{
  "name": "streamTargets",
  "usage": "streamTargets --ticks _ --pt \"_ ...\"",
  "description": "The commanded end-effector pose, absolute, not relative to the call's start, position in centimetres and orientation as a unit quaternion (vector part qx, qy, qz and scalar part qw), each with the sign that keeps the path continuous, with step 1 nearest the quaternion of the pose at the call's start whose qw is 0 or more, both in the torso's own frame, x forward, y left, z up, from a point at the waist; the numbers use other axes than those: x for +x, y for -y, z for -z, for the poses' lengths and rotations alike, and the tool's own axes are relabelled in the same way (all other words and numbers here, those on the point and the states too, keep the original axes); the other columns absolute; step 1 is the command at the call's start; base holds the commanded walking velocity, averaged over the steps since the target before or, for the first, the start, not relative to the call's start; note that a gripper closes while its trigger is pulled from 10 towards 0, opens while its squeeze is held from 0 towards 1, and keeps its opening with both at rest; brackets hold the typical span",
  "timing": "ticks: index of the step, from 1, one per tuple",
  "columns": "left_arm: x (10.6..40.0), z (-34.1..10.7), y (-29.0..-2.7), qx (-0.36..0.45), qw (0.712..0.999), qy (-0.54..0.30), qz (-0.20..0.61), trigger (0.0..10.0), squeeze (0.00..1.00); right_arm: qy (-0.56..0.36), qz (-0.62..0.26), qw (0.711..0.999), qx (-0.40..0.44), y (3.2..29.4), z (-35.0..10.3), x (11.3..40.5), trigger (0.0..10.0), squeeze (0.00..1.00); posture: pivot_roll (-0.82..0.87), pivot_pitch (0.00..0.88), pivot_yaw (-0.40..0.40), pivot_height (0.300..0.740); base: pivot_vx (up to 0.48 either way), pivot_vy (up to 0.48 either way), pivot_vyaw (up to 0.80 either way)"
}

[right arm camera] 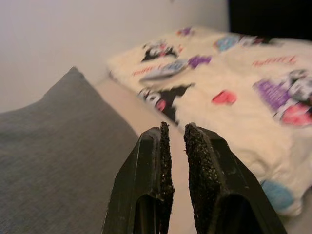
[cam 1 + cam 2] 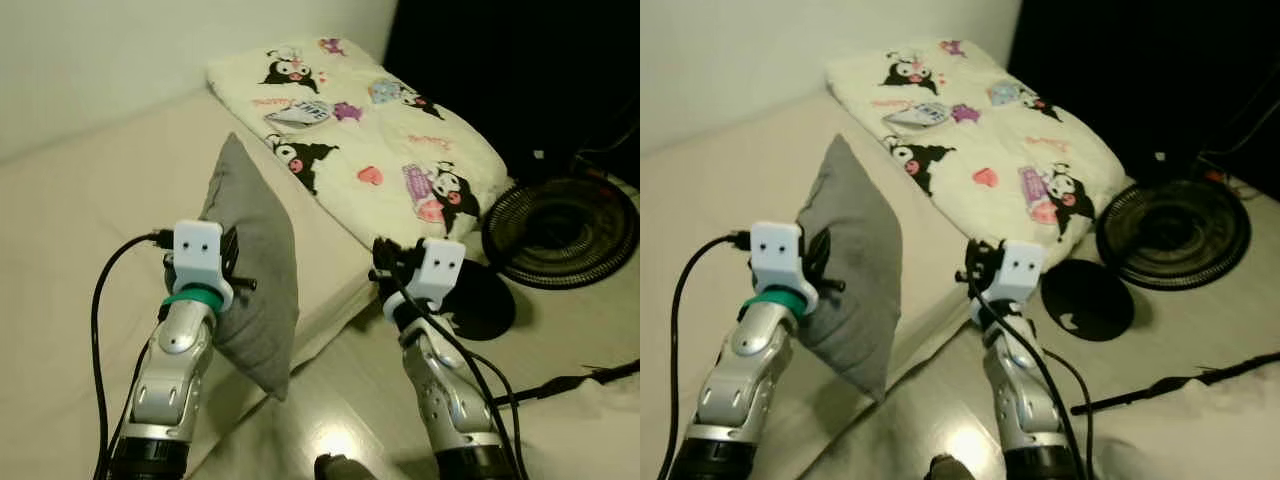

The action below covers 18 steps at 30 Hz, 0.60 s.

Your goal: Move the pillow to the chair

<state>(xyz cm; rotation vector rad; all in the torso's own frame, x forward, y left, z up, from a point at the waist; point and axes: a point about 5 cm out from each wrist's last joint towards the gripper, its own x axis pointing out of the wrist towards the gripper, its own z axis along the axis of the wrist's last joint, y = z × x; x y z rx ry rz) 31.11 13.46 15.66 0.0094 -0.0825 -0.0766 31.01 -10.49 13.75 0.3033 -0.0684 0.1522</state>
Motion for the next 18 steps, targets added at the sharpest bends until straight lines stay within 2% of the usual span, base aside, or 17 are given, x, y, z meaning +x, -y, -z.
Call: streamTargets --ticks 1,12,18 --pt "31.2 -17.0 -13.8 0.003 0.996 0.082 0.035 10.0 0.0 0.029 -0.076 0.985 0.154 10.2 -13.5 31.0 10.0 0.0 0.05 0.027 0.03 0.74 0.0 0.0 -0.8" --pt "31.2 -17.7 -13.3 0.006 0.994 0.096 0.042 10.0 0.0 0.029 -0.065 0.985 0.155 10.9 -13.2 31.0 10.0 0.0 0.07 0.01 0.008 0.74 0.0 0.0 -0.8" --pt "31.6 -19.7 -13.0 0.015 0.991 0.124 0.056 10.0 0.0 0.034 -0.062 0.986 0.154 10.6 -12.8 30.4 10.0 0.0 0.09 0.002 0.017 0.74 0.0 0.0 -0.8"
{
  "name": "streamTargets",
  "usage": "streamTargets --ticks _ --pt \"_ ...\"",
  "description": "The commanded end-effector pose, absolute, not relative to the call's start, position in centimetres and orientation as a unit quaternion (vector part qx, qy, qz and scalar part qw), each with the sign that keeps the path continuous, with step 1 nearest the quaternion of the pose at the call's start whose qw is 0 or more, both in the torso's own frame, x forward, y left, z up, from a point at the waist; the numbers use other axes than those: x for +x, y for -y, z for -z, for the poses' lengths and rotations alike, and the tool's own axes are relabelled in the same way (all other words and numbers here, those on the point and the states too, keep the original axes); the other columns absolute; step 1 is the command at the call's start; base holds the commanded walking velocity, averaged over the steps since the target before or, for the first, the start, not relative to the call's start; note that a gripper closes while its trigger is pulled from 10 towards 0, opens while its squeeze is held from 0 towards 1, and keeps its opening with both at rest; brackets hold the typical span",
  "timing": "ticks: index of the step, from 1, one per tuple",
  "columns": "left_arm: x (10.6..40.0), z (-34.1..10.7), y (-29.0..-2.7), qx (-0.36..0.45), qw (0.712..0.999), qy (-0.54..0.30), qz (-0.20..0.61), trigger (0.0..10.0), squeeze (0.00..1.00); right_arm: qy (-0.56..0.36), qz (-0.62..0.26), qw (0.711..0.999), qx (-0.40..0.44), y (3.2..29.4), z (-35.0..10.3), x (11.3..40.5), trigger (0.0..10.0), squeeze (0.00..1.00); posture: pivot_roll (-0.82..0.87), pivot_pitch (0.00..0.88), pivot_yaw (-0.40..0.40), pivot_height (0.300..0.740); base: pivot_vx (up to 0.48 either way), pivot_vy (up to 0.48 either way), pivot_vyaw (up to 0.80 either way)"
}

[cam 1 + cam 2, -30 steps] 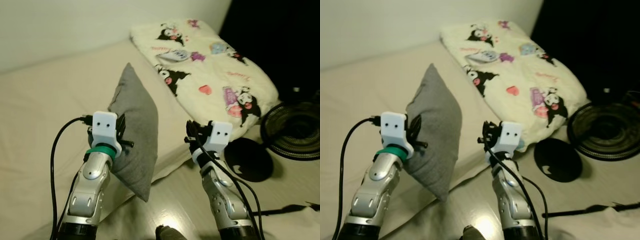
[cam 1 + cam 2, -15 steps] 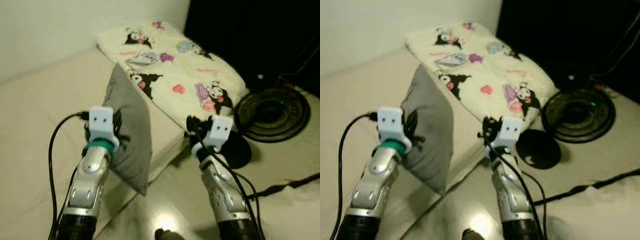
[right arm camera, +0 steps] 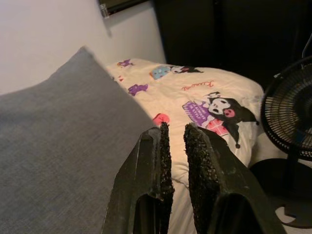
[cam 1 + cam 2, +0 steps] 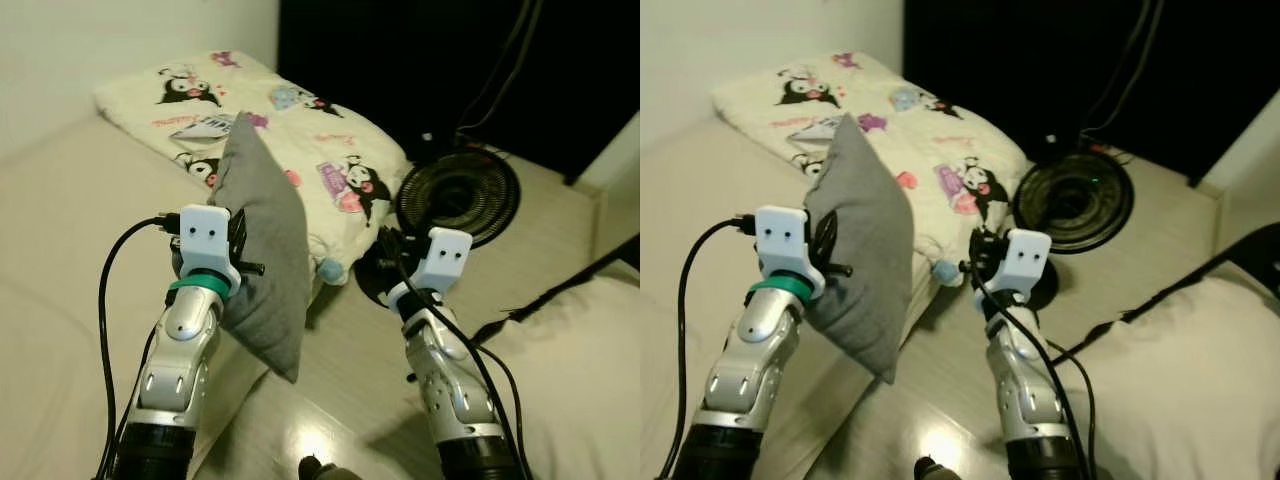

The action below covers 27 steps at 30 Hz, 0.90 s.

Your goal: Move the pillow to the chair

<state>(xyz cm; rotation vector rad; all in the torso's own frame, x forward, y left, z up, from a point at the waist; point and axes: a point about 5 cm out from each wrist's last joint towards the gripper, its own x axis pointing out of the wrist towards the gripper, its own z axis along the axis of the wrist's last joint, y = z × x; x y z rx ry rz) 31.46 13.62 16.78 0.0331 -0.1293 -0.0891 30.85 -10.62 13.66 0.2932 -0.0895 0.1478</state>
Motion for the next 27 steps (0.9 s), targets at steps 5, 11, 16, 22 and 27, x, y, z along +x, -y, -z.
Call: streamTargets --ticks 5,11,16,22,27 --pt "32.0 -20.8 -13.4 0.02 0.99 0.133 0.046 10.0 0.0 0.037 -0.055 0.985 0.16 10.4 -12.8 30.4 10.0 0.0 0.1 0.001 0.025 0.74 0.0 0.0 -0.8" --pt "32.0 -22.2 -13.4 0.073 0.986 0.145 0.047 10.0 0.0 0.054 -0.068 0.985 0.149 10.2 -13.1 30.6 10.0 0.0 0.17 0.0 0.043 0.74 0.0 0.0 -0.8" --pt "32.0 -23.4 -13.5 0.103 0.981 0.153 0.055 10.0 0.0 0.076 -0.083 0.984 0.135 10.0 -14.1 31.1 10.0 0.0 0.23 0.0 0.054 0.74 0.0 0.0 -0.8" --pt "32.4 -22.0 -15.1 0.052 0.989 0.138 0.023 10.0 0.0 0.08 -0.059 0.987 0.128 10.7 -14.2 31.7 10.0 0.0 0.19 0.0 0.013 0.74 0.0 0.0 -0.8" --pt "32.9 -21.4 -15.3 0.045 0.989 0.138 0.029 10.0 0.0 0.086 -0.045 0.986 0.134 11.5 -14.8 32.1 10.0 0.0 0.15 0.0 0.026 0.74 0.0 0.0 -0.8"
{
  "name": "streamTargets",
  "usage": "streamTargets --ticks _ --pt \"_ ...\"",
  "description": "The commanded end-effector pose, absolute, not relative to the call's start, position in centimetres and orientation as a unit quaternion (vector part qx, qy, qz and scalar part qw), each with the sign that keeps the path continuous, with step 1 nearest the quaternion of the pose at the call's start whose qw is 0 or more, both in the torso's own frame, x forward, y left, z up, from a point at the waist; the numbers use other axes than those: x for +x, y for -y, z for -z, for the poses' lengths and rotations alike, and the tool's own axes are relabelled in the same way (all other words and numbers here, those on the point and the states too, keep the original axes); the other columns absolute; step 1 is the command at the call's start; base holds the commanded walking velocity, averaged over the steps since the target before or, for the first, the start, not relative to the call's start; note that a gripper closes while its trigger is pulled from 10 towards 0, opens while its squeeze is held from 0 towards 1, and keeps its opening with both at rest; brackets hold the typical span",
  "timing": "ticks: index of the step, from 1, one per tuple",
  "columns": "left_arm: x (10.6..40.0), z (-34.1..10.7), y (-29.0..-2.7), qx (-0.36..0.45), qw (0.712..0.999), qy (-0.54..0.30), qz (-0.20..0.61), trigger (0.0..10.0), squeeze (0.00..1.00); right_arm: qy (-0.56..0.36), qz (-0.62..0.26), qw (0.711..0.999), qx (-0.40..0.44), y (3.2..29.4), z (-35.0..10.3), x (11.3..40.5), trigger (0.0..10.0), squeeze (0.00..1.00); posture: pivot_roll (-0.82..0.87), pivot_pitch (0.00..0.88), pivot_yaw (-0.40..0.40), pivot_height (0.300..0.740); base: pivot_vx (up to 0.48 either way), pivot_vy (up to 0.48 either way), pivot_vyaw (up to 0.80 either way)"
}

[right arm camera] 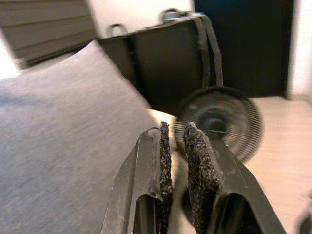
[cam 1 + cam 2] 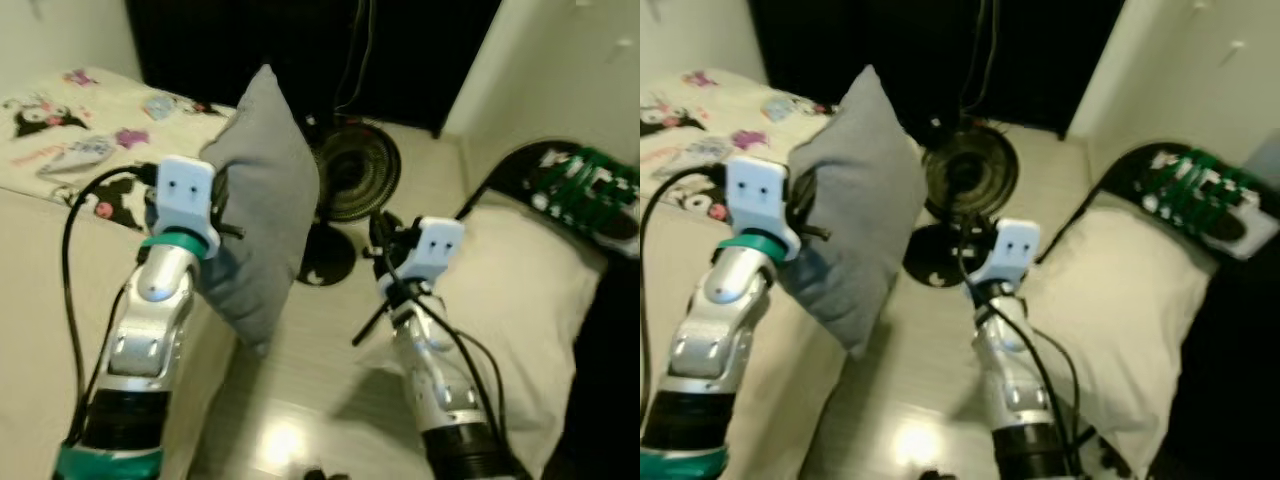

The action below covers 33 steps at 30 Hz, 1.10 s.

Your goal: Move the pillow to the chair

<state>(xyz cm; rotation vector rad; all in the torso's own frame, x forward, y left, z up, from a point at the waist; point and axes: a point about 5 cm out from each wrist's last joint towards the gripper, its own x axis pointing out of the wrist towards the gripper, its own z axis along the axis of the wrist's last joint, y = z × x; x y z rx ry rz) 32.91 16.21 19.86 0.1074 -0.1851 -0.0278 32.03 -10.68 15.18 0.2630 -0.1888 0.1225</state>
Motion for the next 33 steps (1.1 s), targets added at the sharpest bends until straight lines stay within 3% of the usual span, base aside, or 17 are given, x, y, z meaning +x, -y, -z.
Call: streamTargets --ticks 1,17,33 --pt "32.9 -21.4 -15.3 0.045 0.989 0.138 0.029 10.0 0.0 0.086 -0.045 0.986 0.134 11.5 -14.8 32.1 10.0 0.0 0.15 0.0 0.026 0.74 0.0 0.0 -0.8" --pt "32.3 -21.9 -14.8 -0.027 0.983 0.182 0.019 10.0 0.0 0.094 -0.053 0.989 0.105 11.2 -14.9 31.2 10.0 0.0 0.07 0.0 0.025 0.74 0.0 0.0 -0.8" --pt "31.8 -20.7 -12.5 -0.008 0.985 0.158 0.074 10.0 0.0 0.089 -0.049 0.989 0.106 11.5 -14.8 31.2 10.0 0.0 0.08 0.0 0.022 0.74 0.0 0.0 -0.8"
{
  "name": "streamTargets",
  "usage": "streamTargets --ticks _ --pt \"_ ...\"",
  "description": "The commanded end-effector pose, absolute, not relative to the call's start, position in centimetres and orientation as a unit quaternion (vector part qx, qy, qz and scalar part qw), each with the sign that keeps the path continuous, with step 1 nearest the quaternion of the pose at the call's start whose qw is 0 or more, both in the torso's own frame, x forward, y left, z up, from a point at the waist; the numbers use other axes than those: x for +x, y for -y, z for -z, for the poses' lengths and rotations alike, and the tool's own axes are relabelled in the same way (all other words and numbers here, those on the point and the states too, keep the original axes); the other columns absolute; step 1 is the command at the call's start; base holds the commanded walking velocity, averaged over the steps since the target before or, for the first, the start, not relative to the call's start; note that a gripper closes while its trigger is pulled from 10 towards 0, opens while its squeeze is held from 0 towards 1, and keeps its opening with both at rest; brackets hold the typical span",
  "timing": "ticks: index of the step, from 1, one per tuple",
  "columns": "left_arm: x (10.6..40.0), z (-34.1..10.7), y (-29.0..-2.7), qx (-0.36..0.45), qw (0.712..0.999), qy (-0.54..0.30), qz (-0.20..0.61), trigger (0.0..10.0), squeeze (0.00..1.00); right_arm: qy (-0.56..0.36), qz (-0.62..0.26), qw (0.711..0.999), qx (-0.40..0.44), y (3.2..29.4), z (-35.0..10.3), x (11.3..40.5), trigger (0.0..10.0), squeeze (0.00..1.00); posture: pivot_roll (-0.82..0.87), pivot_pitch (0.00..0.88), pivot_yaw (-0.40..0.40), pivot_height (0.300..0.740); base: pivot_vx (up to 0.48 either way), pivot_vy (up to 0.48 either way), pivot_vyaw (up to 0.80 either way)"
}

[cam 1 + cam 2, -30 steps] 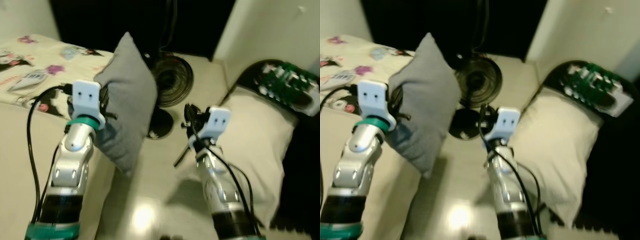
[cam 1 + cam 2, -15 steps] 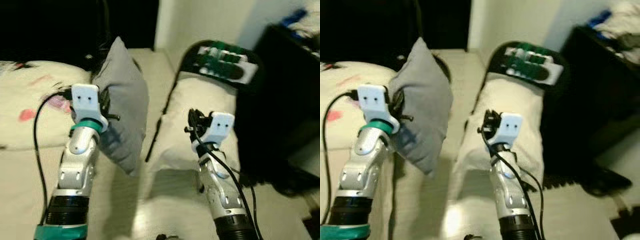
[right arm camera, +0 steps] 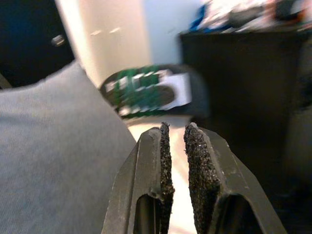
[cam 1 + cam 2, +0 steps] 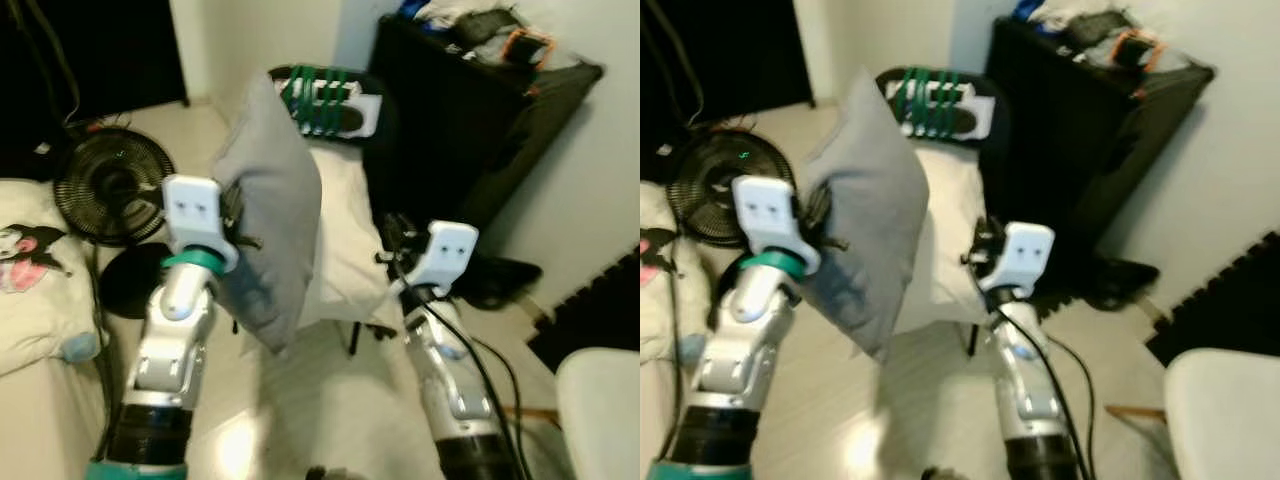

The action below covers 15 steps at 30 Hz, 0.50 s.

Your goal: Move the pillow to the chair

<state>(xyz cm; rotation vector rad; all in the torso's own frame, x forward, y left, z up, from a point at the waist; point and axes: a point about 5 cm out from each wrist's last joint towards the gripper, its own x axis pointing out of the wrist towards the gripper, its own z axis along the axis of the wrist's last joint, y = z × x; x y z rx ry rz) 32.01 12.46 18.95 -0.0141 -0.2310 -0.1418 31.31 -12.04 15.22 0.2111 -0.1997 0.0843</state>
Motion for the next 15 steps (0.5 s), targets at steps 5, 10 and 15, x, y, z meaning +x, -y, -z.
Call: streamTargets --ticks 5,10,15 --pt "32.1 -20.7 -12.3 -0.003 0.984 0.157 0.087 10.0 0.0 0.083 -0.053 0.988 0.115 10.9 -14.8 31.1 10.0 0.0 0.09 0.0 0.023 0.74 0.0 0.0 -0.8" --pt "32.3 -21.0 -11.6 0.013 0.98 0.165 0.107 10.0 0.0 0.084 -0.057 0.988 0.115 10.6 -14.9 31.1 10.0 0.0 0.09 0.0 0.011 0.74 0.0 0.0 -0.8" --pt "33.1 -20.7 -11.8 0.025 0.984 0.148 0.099 10.0 0.0 0.079 -0.058 0.989 0.111 11.0 -14.6 30.9 10.0 0.0 0.09 0.0 0.014 0.74 0.0 0.0 -0.8"
